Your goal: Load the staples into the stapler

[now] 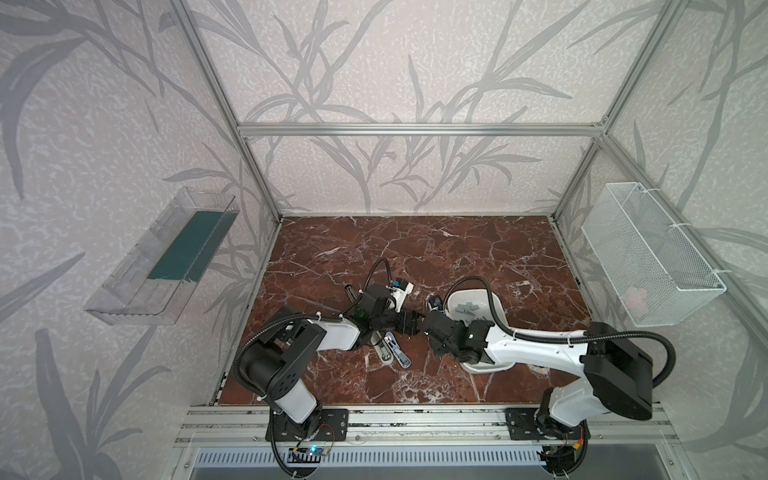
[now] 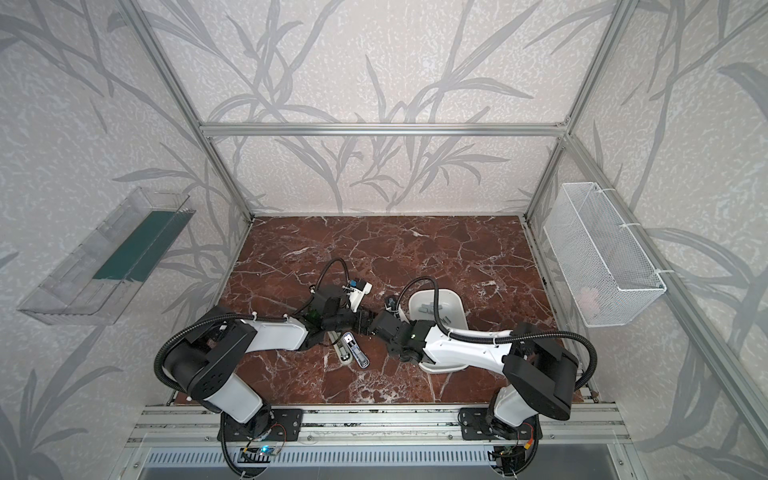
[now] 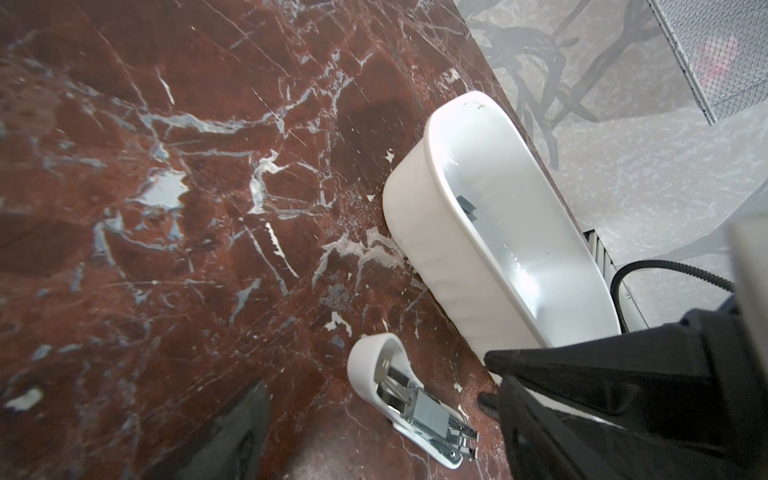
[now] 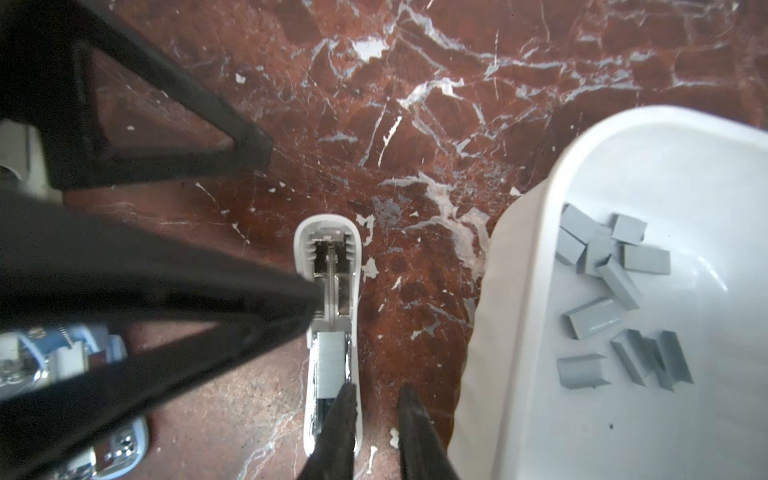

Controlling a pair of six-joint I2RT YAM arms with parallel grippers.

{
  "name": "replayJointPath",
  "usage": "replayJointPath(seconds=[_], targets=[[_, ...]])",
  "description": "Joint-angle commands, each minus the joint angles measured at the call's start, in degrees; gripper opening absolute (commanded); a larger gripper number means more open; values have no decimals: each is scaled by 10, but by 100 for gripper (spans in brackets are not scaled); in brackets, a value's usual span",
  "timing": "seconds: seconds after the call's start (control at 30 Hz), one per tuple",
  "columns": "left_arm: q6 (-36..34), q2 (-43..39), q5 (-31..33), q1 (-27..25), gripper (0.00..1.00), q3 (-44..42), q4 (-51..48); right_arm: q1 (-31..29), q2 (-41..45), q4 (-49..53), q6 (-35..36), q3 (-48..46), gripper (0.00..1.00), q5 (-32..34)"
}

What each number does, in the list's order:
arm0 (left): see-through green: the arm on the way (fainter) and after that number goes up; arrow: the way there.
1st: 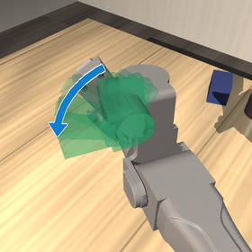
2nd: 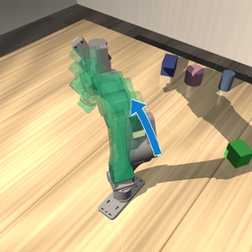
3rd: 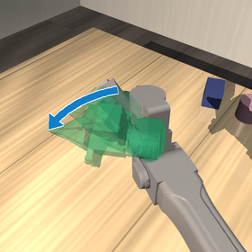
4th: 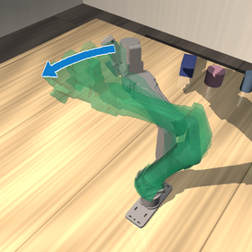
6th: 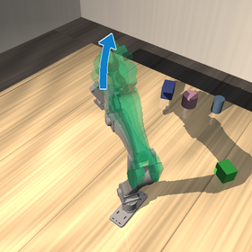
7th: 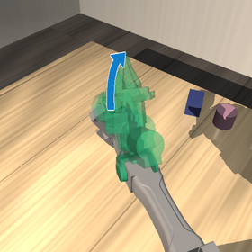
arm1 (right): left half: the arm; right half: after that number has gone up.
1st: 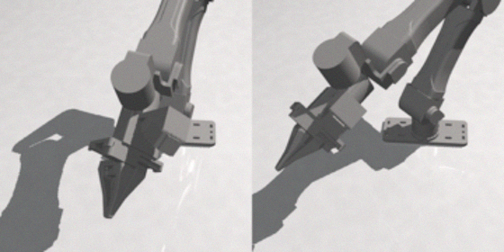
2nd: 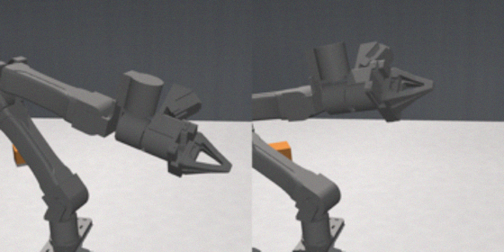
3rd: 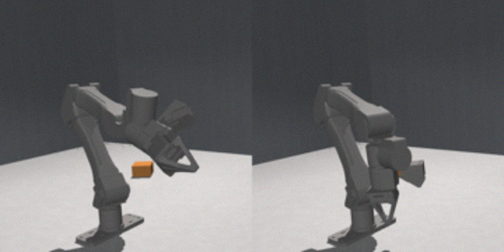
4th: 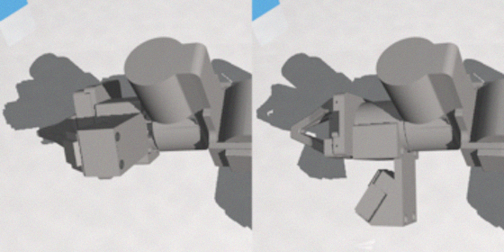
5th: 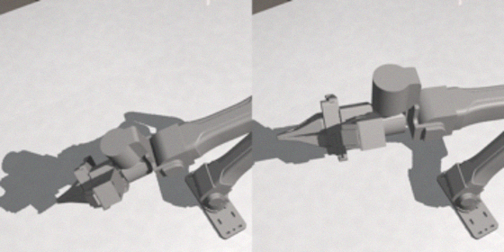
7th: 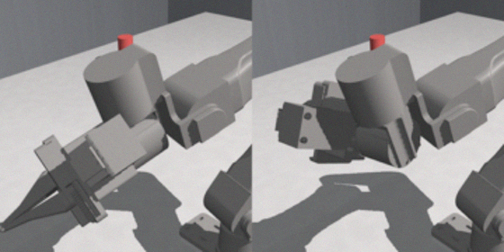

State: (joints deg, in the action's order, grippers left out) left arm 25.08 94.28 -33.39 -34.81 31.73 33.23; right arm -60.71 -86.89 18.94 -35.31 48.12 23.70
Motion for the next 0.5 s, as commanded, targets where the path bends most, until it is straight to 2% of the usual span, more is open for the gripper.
replayJointPath(seconds=[0.0, 0.23, 0.47], targets=[[0, 31, 0, -7, 86, 15, 14, -1, 15, -12, 4, -3, 22, 26], [28, 85, -21, -10, 85, 33, 57, 1, 19, -23, -1, -13, 21, 25], [44, 116, -41, -11, 68, 50, 87, 1, 20, -26, -4, -16, 21, 25]])
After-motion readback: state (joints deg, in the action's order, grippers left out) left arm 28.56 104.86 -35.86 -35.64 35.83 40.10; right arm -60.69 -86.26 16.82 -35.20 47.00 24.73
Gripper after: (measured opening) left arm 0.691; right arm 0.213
